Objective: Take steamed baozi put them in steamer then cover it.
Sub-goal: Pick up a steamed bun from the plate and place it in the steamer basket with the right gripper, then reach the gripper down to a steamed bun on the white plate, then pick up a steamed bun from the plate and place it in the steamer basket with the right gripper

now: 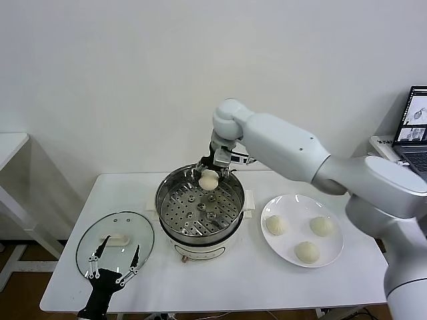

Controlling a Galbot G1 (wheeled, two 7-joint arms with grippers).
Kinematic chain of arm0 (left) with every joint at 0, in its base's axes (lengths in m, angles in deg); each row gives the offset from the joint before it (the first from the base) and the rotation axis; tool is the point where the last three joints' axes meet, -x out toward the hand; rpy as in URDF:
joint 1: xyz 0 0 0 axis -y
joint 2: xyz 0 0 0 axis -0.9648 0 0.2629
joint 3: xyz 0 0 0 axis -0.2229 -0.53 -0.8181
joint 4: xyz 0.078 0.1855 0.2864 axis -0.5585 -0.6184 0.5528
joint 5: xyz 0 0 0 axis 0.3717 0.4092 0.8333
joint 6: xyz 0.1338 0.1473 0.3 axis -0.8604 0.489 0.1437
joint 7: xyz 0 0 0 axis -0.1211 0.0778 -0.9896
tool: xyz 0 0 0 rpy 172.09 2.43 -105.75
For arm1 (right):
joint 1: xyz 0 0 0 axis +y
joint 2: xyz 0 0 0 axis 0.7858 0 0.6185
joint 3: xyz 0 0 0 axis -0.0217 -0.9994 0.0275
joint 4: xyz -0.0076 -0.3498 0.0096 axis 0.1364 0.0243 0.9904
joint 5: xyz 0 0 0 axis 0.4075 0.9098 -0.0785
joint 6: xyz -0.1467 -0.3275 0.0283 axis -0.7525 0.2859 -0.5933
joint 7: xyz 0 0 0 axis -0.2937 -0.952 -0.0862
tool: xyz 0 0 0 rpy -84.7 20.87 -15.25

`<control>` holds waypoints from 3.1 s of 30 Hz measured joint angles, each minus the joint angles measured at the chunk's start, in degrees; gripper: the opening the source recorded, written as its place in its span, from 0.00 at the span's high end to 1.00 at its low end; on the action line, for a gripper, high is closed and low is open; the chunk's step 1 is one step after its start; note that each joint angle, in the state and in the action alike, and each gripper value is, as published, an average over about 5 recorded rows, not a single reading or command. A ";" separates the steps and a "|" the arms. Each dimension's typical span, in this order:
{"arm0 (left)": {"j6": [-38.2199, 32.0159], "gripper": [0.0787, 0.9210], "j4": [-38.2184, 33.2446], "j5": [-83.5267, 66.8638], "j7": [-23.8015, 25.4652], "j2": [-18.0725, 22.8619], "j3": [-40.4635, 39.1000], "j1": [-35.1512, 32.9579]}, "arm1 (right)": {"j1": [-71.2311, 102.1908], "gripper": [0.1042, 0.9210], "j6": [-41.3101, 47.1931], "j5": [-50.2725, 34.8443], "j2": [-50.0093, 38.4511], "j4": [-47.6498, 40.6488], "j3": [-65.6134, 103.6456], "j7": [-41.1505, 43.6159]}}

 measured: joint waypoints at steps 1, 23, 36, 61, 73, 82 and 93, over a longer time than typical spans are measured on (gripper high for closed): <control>-0.05 0.12 0.07 0.00 -0.01 0.00 0.03 -0.01 | 0.34 0.26 -0.22 0.53 0.54 -0.69 0.16 -0.20; -0.21 0.12 0.35 -0.12 -0.11 -0.23 0.28 0.51 | -2.50 0.12 4.89 -6.00 -1.12 1.12 -0.38 2.73; 0.42 0.12 -0.02 0.05 -0.12 -0.51 -0.49 0.97 | -13.03 0.12 31.97 -34.05 -21.44 9.58 -13.05 5.62; 0.57 0.12 0.25 0.07 -0.39 0.00 -0.54 0.72 | 0.04 0.12 49.22 -44.36 -31.64 8.91 -22.05 -4.23; 0.43 0.12 0.24 0.08 -0.46 -0.03 -0.23 0.63 | 4.20 0.12 49.72 -43.34 -28.92 5.53 -20.46 -7.20; 0.38 0.12 0.33 0.08 -0.47 -0.03 -0.12 0.70 | 5.10 0.29 49.83 -42.12 -28.14 4.90 -19.76 -8.00; 0.44 0.12 0.02 0.03 -0.55 -0.28 -0.15 0.86 | 1.90 0.35 50.13 -40.76 -28.89 6.85 -18.35 -5.42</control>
